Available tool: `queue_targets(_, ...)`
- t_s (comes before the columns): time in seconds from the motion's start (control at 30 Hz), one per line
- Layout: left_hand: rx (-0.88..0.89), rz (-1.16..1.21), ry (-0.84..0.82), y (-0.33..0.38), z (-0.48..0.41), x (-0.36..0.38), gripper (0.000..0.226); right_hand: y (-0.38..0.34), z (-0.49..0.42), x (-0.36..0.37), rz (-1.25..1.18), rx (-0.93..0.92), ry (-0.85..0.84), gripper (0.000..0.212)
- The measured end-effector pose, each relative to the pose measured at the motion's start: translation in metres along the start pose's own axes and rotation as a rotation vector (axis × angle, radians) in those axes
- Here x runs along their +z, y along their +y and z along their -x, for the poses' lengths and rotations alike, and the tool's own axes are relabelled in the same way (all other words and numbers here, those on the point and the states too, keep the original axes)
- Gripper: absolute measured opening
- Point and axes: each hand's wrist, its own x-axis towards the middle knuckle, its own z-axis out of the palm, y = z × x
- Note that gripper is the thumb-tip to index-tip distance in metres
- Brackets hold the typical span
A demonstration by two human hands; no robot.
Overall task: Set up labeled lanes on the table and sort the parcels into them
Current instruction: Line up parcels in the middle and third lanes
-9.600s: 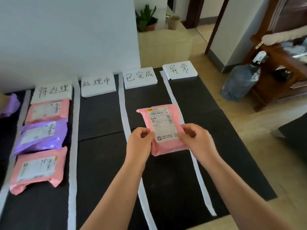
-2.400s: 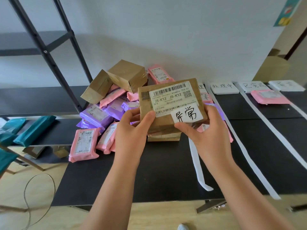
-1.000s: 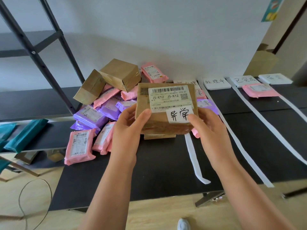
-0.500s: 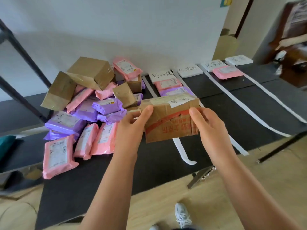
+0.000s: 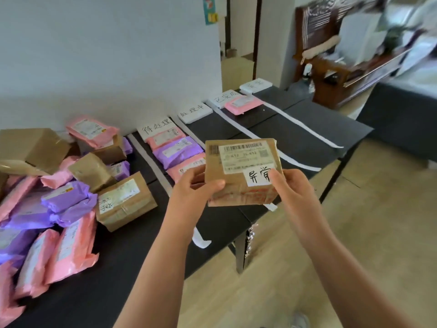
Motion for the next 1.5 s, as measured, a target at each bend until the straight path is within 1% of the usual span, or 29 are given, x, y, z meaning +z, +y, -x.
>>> queue_targets(0.07, 0.002, -0.012, -0.004, 0.007, -0.01, 0.043, 0.032, 0.006, -0.019, -0.035, 0.013, 0.016, 0.031, 0.026)
queue_targets(0.2, -0.011, -0.038, -0.034, 0.018, -0.028, 0.136, 0.015, 0.017, -0.059, -0.115, 0.082, 0.023, 0.099, 0.022)
queue_targets(0.37, -0.018, -0.083, -0.059, 0.023, -0.042, 0.234, 0.019, 0.033, -0.103, -0.2, 0.138, 0.048, 0.147, 0.021)
queue_targets(0.47, -0.032, -0.121, -0.074, 0.023, -0.052, 0.274, 0.023, 0.042, -0.124, -0.236, 0.15, 0.055, 0.136, 0.009)
queue_targets(0.57, -0.051, -0.149, -0.104, 0.026, -0.072, 0.306, 0.025, 0.047, -0.149, -0.26, 0.14, 0.074, 0.142, 0.01)
queue_targets(0.67, -0.055, -0.173, -0.11, 0.027, -0.099, 0.333, 0.025, 0.055, -0.183, -0.277, 0.15, 0.089, 0.165, 0.014)
queue_targets(0.77, -0.082, -0.183, -0.092, 0.026, -0.134, 0.357, 0.021, 0.059, -0.225, -0.287, 0.177, 0.095, 0.166, 0.017)
queue_targets(0.83, -0.117, -0.161, -0.07, 0.027, -0.165, 0.368, 0.019, 0.06, -0.259, -0.291, 0.202, 0.097, 0.166, 0.016)
queue_targets(0.93, -0.158, -0.138, -0.072, 0.035, -0.218, 0.385, 0.023, 0.056, -0.315, -0.293, 0.257, 0.113, 0.151, 0.016)
queue_targets(1.1, -0.126, -0.176, -0.083, 0.05, -0.29, 0.413, 0.022, 0.051, -0.4, -0.301, 0.326, 0.103, 0.116, 0.015)
queue_targets(1.13, -0.115, -0.184, -0.083, 0.054, -0.302, 0.418, 0.02, 0.05, -0.417, -0.302, 0.339, 0.097, 0.117, 0.017)
queue_targets(1.23, -0.112, -0.187, -0.066, 0.061, -0.338, 0.431, 0.016, 0.053, -0.463, -0.303, 0.375, 0.103, 0.121, 0.033)
queue_targets(1.3, -0.124, -0.185, -0.05, 0.063, -0.356, 0.438, 0.018, 0.057, -0.488, -0.301, 0.381, 0.122, 0.102, 0.036)
queue_targets(1.4, -0.141, -0.2, -0.026, 0.063, -0.387, 0.45, 0.026, 0.061, -0.532, -0.298, 0.392, 0.129, 0.059, 0.034)
queue_targets(1.5, -0.181, -0.193, 0.039, 0.064, -0.422, 0.467, 0.034, 0.066, -0.58, -0.297, 0.396, 0.13, 0.012, 0.03)
